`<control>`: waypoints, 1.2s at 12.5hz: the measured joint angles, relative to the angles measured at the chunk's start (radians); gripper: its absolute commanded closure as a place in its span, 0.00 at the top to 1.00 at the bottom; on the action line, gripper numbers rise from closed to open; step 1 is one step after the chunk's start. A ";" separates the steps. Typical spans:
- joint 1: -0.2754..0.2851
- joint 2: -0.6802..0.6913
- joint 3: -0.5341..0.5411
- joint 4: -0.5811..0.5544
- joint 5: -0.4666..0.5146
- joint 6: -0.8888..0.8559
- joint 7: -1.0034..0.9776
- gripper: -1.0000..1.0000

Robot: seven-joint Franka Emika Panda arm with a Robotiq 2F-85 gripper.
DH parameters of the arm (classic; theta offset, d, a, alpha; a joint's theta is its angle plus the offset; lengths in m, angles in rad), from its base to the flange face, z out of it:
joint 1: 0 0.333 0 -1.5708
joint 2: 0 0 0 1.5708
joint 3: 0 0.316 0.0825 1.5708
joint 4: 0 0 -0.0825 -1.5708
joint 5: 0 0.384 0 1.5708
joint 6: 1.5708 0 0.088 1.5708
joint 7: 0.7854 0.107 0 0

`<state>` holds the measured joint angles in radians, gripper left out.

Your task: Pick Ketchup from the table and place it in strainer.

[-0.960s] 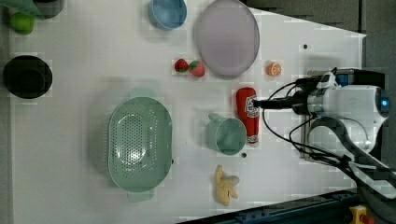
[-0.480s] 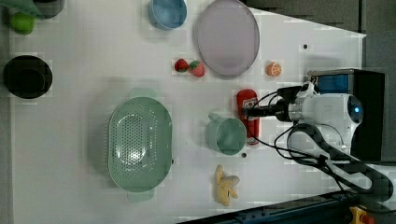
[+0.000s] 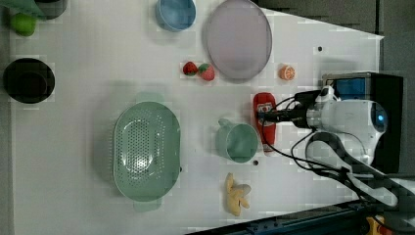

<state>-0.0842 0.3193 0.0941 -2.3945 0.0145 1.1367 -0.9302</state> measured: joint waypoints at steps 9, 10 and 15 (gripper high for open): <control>-0.013 -0.438 0.097 0.195 -0.005 -0.640 0.089 0.58; -0.006 -0.443 0.122 0.236 -0.006 -0.640 0.115 0.58; 0.026 -0.430 0.322 0.262 0.013 -0.631 0.381 0.58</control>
<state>-0.0579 -0.1106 0.4165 -2.1328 0.0279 0.5059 -0.5488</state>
